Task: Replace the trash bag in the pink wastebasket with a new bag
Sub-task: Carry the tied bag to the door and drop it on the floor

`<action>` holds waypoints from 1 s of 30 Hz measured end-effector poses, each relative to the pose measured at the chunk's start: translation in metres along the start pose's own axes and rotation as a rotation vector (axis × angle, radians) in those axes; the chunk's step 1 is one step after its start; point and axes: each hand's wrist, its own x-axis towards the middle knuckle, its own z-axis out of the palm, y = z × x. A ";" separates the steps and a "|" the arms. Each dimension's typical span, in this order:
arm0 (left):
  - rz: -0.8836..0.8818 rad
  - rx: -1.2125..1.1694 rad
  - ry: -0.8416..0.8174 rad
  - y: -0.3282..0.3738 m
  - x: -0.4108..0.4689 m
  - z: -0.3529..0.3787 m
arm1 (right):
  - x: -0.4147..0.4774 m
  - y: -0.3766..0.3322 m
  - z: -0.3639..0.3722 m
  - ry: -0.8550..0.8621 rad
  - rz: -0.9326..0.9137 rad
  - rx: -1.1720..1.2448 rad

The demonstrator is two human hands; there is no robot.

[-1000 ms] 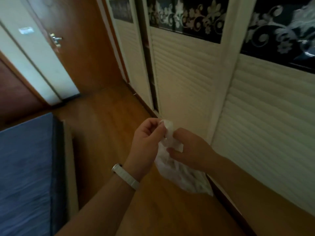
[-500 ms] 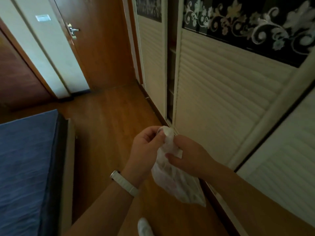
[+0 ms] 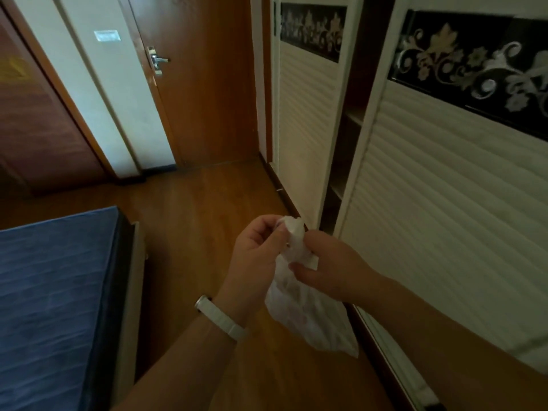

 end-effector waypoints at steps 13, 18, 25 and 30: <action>-0.005 0.104 0.264 -0.014 0.217 -0.057 | 0.251 0.042 0.035 -0.127 -0.164 0.186; -0.032 0.109 0.316 -0.007 0.309 -0.062 | 0.353 0.068 0.022 -0.199 -0.243 0.175; 0.023 0.066 0.378 -0.005 0.404 -0.084 | 0.464 0.080 0.014 -0.255 -0.302 0.175; 0.043 0.027 0.400 -0.010 0.456 -0.125 | 0.527 0.071 0.033 -0.289 -0.319 0.169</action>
